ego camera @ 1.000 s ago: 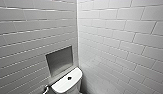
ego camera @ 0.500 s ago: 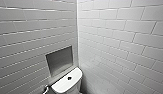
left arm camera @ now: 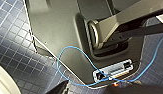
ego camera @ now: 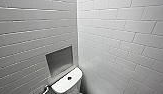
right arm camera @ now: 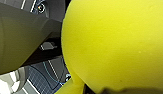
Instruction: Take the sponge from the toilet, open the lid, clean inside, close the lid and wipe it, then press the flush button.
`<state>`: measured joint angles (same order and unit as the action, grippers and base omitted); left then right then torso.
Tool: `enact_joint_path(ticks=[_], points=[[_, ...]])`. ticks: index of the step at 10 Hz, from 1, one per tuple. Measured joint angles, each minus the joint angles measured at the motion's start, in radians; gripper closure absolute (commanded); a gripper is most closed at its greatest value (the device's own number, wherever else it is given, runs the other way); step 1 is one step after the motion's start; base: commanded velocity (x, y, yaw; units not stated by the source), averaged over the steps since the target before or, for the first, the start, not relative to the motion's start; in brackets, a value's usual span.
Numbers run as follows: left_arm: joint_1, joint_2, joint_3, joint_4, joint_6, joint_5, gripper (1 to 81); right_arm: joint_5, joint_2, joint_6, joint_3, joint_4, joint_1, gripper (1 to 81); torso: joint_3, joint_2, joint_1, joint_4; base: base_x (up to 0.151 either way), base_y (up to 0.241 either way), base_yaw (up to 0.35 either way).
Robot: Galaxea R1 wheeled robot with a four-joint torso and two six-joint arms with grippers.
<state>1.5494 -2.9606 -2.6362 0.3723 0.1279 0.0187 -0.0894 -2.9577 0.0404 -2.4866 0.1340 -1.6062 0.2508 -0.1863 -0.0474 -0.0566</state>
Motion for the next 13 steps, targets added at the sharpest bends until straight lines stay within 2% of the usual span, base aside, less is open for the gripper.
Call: enact_joint_path(ticks=[2, 6, 10, 13], points=[[-0.003, 0.063, 0.109, 0.0, -0.001, -0.022, 1.0, -0.017, 0.079, 0.0, 0.137, 0.0, 0.002, 81.1, 0.0, 0.0, 0.0, 0.0, 0.0, 0.0, 0.0], [-0.045, 0.246, 0.451, 0.0, -0.003, -0.048, 1.0, -0.047, 0.246, -0.004, 0.341, 0.004, 0.01, 81.1, 0.0, 0.0, 0.0, 0.0, 0.0, 0.0, 0.0], [-0.122, 0.469, 0.796, -0.008, 0.0, -0.046, 1.0, -0.061, 0.266, -0.012, 0.388, 0.009, 0.01, 81.1, 0.0, 0.0, 0.0, 0.0, 0.0, 0.0, 0.0], [-0.251, 0.622, 1.008, -0.061, 0.007, 0.007, 1.0, -0.064, 0.306, -0.039, 0.394, 0.035, 0.012, 81.1, 0.001, 0.0, 0.0, 0.0, 0.0, 0.0, 0.0]])
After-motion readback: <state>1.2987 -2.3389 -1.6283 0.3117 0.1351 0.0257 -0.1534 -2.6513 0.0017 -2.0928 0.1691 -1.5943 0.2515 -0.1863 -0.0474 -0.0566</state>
